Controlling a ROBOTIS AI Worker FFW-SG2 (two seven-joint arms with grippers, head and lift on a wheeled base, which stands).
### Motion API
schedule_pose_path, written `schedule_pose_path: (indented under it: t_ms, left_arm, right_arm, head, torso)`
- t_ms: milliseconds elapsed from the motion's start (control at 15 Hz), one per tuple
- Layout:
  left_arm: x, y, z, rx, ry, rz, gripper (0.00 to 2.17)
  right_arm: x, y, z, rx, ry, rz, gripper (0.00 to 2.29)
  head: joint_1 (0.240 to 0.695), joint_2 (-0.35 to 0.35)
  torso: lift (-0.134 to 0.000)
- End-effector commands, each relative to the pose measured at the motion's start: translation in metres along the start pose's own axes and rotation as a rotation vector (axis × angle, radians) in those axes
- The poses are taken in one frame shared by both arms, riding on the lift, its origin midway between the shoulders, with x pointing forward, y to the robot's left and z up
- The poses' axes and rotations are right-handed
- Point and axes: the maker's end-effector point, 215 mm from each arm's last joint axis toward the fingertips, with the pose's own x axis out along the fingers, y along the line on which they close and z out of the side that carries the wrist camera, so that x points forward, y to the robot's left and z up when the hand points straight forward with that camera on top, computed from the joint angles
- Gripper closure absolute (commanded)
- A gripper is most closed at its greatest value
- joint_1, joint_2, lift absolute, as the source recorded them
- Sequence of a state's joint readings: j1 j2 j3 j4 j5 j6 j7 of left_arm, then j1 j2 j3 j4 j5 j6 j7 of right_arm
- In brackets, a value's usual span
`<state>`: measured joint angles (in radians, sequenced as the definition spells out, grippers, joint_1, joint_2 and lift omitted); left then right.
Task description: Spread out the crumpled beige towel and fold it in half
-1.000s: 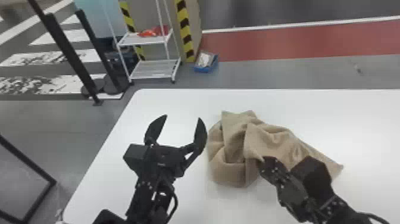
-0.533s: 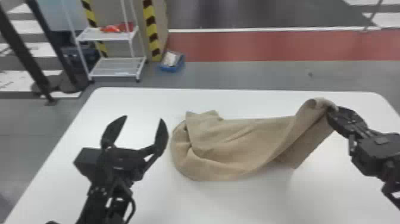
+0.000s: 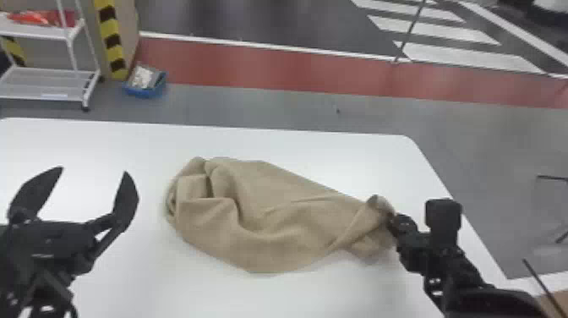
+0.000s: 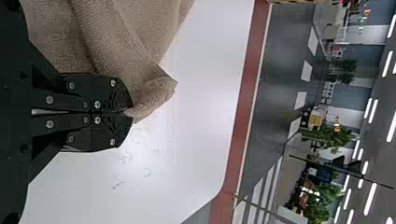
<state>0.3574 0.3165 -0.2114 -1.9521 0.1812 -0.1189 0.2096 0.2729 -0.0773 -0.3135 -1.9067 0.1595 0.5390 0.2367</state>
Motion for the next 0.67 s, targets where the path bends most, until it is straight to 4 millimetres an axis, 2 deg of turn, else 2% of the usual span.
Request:
schedule_pose_path:
  t_ms: [0, 200, 267, 333, 467, 600]
  left_arm:
    - [0.001, 0.001, -0.006, 0.006, 0.014, -0.004, 0.08]
    - [0.005, -0.004, -0.014, 0.007, 0.027, -0.026, 0.08]
    - [0.006, -0.007, -0.016, 0.006, 0.03, -0.034, 0.08]
    - [0.009, -0.014, -0.019, 0.0, 0.036, -0.056, 0.09]
    - [0.013, -0.034, -0.031, -0.021, 0.07, -0.109, 0.15]
    - [0.015, -0.06, -0.054, -0.074, 0.139, -0.177, 0.21]
  right_arm:
    - [0.001, -0.005, -0.017, 0.011, 0.045, -0.037, 1.6]
    - [-0.009, -0.051, -0.039, 0.017, 0.102, -0.187, 1.6]
    - [-0.012, -0.057, -0.041, 0.013, 0.103, -0.201, 1.6]
    - [-0.014, -0.062, -0.043, 0.017, 0.105, -0.207, 1.6]
    - [-0.015, -0.057, -0.045, 0.011, 0.1, -0.198, 1.6]
    - [-0.013, -0.049, -0.046, 0.008, 0.098, -0.182, 1.6]
  head:
    - [0.695, -0.246]
    - [0.695, -0.265]
    - [0.695, -0.281]
    - [0.695, -0.311]
    - [0.695, -0.335]
    - [0.695, -0.35]
  torso:
    - [-0.124]
    - [-0.124]
    - [-0.124]
    - [-0.124]
    - [-0.124]
    - [-0.124]
